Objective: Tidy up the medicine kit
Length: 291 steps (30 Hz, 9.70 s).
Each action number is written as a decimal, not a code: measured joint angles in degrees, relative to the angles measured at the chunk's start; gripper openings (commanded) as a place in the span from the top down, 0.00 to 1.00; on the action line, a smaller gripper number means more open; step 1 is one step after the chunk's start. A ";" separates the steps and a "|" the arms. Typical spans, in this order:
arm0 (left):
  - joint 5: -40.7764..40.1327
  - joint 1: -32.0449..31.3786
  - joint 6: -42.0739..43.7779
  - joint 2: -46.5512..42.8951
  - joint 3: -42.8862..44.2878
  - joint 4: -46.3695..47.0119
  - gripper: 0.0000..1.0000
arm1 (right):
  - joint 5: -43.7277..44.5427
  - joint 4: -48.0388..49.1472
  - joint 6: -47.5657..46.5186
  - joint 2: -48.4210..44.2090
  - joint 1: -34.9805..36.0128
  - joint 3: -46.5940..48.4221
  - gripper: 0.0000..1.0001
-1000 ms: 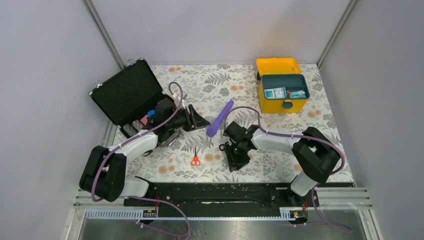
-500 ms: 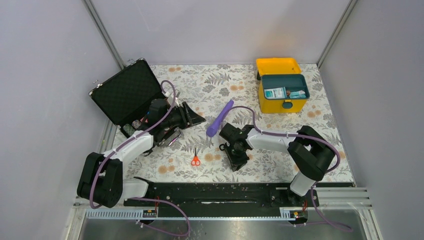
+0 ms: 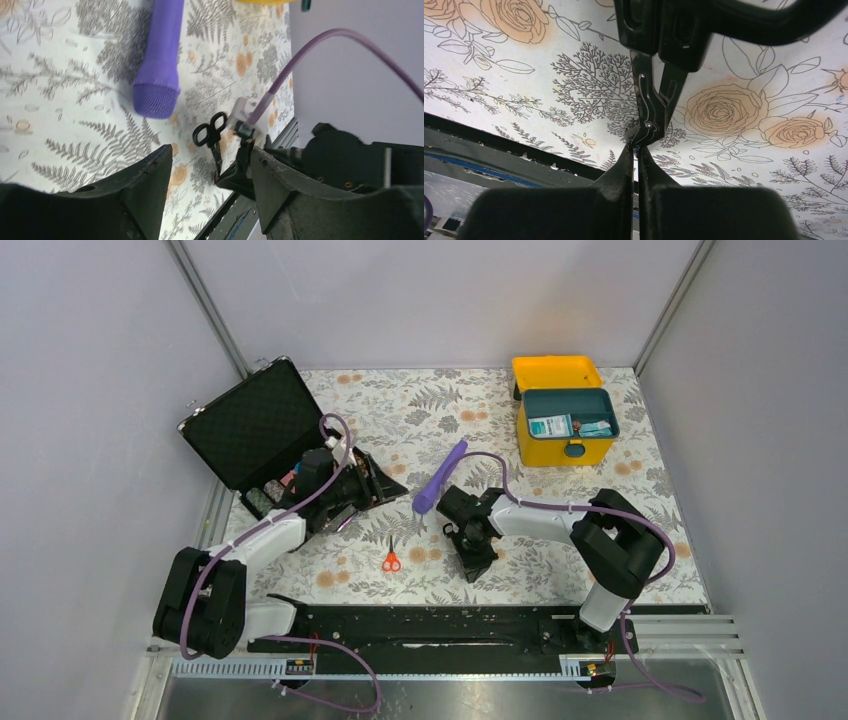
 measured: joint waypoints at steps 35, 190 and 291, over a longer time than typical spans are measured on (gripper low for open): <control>3.48 -17.20 -0.68 28.81 -2.45 27.56 0.44 | -1.33 11.47 -5.07 -6.29 0.63 -7.67 1.00; 18.49 13.64 19.54 10.10 42.34 -25.59 0.01 | -7.26 3.50 -125.87 15.50 -57.99 45.22 0.95; -4.13 -0.98 10.10 -1.75 -7.43 -34.99 0.52 | -20.15 28.41 -5.99 7.08 -0.79 10.29 0.82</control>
